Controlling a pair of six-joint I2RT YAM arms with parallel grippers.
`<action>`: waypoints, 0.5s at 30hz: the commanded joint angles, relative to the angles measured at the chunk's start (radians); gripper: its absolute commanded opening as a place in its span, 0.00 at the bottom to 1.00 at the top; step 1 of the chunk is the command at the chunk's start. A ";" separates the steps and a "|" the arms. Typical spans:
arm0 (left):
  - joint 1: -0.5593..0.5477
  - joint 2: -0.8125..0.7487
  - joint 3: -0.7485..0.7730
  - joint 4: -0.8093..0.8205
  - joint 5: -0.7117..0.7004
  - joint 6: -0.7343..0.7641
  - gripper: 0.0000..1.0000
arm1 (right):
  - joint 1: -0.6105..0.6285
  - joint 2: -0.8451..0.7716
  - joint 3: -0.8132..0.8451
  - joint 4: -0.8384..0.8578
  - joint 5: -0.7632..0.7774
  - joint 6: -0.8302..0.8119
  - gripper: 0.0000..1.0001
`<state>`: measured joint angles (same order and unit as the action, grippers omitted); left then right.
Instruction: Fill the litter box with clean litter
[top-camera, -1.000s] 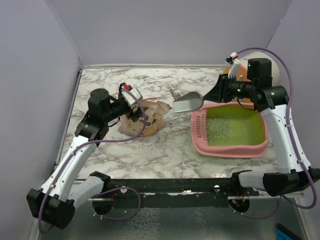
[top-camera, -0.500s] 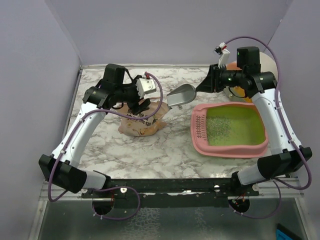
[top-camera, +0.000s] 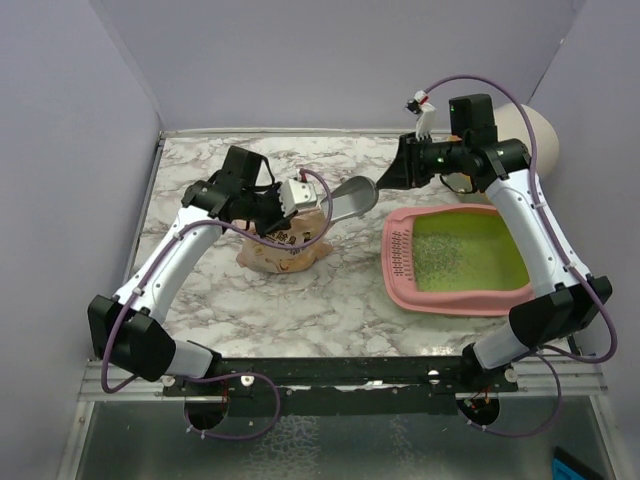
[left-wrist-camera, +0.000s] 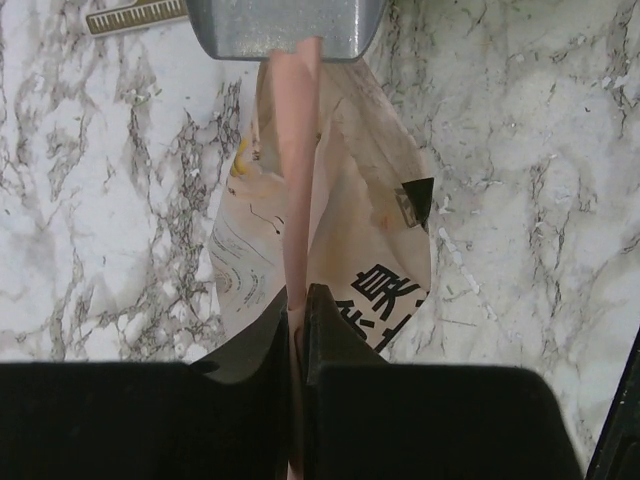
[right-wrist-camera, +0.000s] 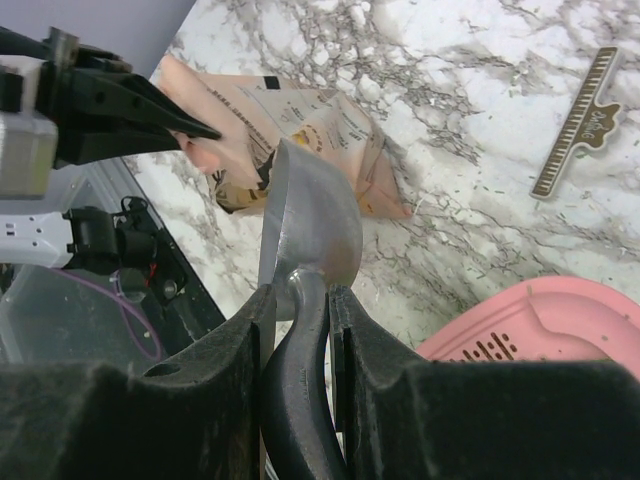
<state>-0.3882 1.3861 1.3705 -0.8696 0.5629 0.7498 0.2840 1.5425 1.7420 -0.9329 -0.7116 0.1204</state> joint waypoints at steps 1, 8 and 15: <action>-0.008 -0.022 -0.068 0.052 -0.079 -0.037 0.00 | 0.054 0.014 0.045 0.025 0.004 -0.030 0.01; -0.009 -0.117 -0.144 0.213 -0.235 -0.122 0.00 | 0.095 0.026 0.050 0.035 0.109 -0.012 0.01; -0.011 -0.174 -0.156 0.340 -0.247 -0.226 0.00 | 0.095 0.041 0.073 0.029 0.130 -0.006 0.01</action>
<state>-0.3996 1.2499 1.2224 -0.6281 0.3523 0.6090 0.3794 1.5757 1.7645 -0.9337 -0.6067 0.1040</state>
